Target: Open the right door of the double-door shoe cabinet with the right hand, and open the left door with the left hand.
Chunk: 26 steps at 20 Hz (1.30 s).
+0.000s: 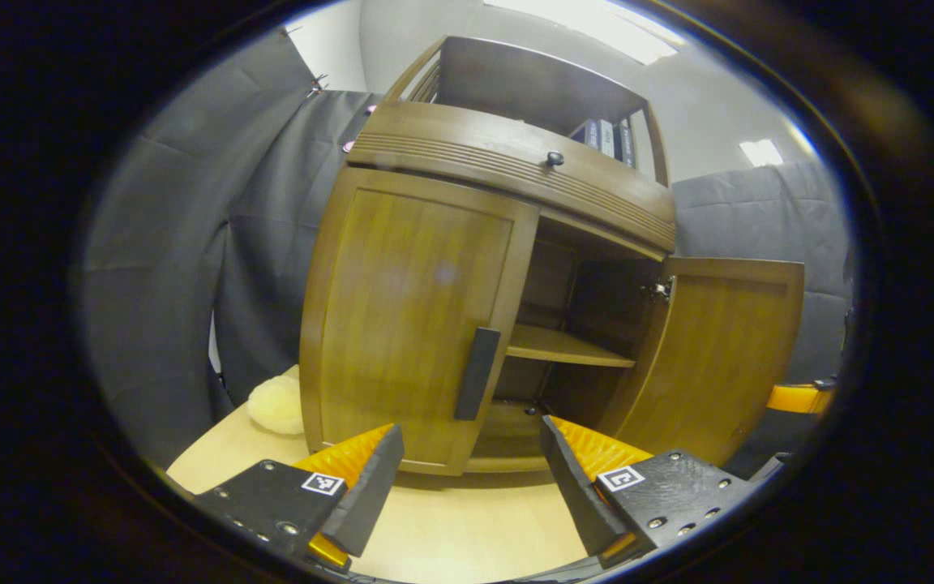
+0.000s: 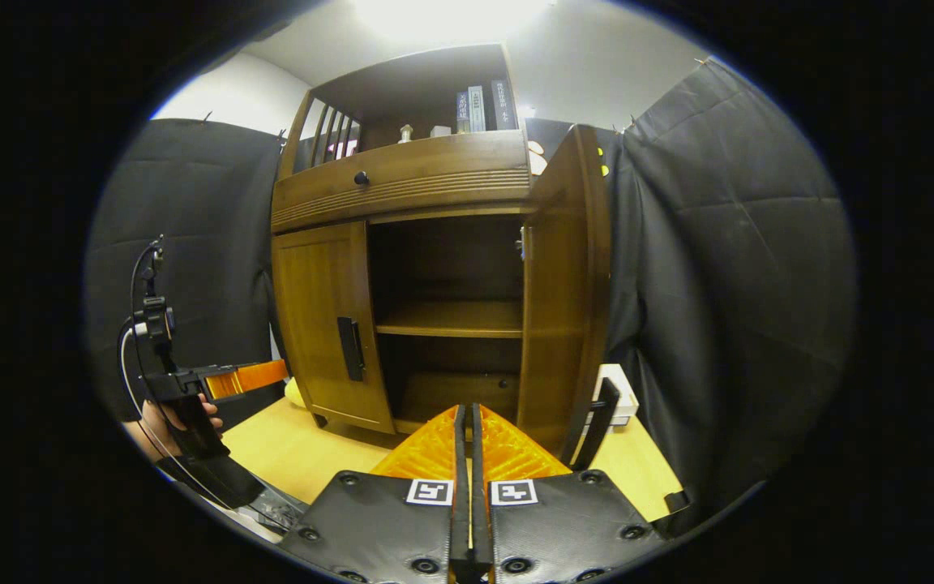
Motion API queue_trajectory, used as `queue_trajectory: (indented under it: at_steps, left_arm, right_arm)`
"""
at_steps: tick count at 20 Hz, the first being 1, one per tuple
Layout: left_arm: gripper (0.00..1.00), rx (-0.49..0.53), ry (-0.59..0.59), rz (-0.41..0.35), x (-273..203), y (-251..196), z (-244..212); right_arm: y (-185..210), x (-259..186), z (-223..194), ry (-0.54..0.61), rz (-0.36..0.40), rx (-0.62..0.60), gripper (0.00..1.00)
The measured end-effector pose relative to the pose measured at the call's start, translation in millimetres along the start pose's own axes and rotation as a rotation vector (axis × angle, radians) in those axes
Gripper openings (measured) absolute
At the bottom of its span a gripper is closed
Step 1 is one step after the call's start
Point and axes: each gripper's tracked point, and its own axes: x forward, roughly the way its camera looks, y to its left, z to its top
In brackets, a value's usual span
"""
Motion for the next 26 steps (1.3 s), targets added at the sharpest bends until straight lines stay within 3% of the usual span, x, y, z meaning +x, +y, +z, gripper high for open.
queue_trajectory:
  at_steps: [2, 3, 4, 11, 12, 19, 25, 26]
  left_arm:
    - [1.00, 0.010, -0.007, 0.018, -3.5, -10.2, -0.3]
    - [1.00, 0.009, -0.011, 0.022, -3.6, -13.6, 0.2]
    - [1.00, 0.004, -0.010, 0.025, -6.7, -10.5, 3.2]
    - [1.00, 0.001, -0.010, 0.022, 7.9, -10.4, -18.6]
    - [1.00, 0.004, -0.009, 0.017, 13.0, -14.5, -22.8]
    - [1.00, 0.031, -0.004, 0.019, 84.9, -28.9, -13.0]
    - [1.00, 0.041, 0.036, 0.052, 124.3, -29.1, -31.4]
    - [0.92, 0.046, 0.043, 0.063, 127.7, -25.8, -33.7]
  right_arm:
    - [8.5, 13.7, 2.6, -0.001, 0.006, 0.019, 0.00]
    - [11.2, 20.3, 2.9, -0.002, 0.006, 0.034, 0.04]
    - [14.8, 26.7, 4.3, -0.005, 0.005, 0.050, 0.00]
    - [40.0, 76.1, 29.2, -0.079, 0.002, 0.084, 0.03]
    - [46.0, 84.7, 33.3, -0.082, 0.020, 0.086, 0.11]
    - [36.0, 117.3, 23.8, -0.057, -0.004, 0.026, 0.96]
    - [40.6, 147.6, 16.9, 0.008, 0.034, -0.007, 0.93]
    - [39.5, 151.2, 17.2, 0.011, 0.039, -0.014, 0.95]
